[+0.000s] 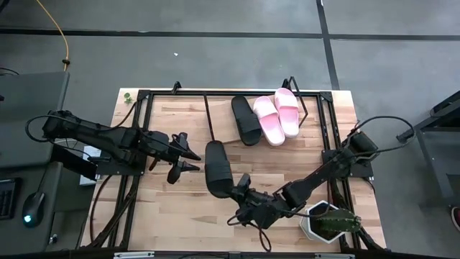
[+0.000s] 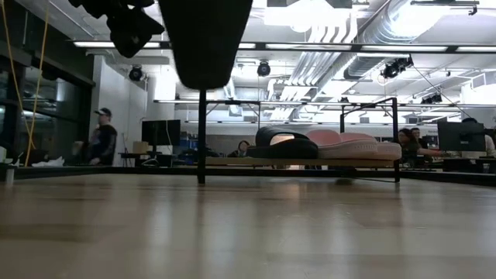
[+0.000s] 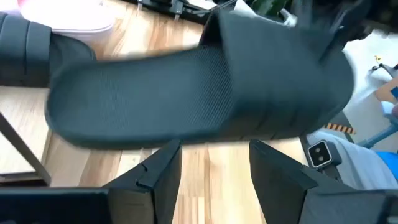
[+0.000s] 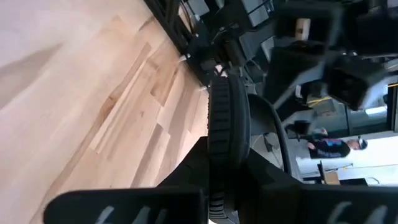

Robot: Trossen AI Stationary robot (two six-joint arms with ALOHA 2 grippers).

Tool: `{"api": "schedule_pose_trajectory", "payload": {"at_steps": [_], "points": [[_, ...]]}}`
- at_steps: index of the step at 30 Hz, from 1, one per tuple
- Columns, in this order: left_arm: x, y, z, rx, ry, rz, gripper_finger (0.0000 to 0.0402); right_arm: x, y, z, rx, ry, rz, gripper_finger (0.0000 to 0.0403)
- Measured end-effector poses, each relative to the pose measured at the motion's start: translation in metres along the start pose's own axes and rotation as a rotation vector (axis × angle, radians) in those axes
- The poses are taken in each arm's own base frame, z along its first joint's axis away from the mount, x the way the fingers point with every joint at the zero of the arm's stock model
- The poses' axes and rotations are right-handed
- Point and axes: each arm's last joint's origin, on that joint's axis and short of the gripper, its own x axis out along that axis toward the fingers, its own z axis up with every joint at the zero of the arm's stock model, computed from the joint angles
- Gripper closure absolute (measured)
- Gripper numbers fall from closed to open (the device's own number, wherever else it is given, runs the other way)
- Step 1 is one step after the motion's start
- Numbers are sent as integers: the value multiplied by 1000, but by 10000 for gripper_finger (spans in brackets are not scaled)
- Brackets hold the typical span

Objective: Pick and place slides into the shelf
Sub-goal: Put the black slide on the shelf

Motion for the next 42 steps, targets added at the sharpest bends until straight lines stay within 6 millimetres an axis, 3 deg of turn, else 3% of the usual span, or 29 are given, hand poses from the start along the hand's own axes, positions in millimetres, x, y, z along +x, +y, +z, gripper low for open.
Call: {"api": "schedule_pose_trajectory", "payload": {"at_steps": [8, 14, 29, 35, 42], "points": [[0, 1, -3, -38, 30, 12, 232, -13, -20, -2, -8, -4, -11, 387], [1, 1, -3, -49, 34, 13, 231, -6, -46, -19, 35, -7, 66, 387], [5, 8, -15, -19, 50, 92, 245, 1, -118, -63, 89, 37, 17, 387], [5, 8, -15, -12, 45, 100, 246, 13, -134, -83, 117, 41, 59, 387], [5, 8, -15, -15, 46, 101, 246, 37, -157, -121, 183, 95, 94, 387]]}}
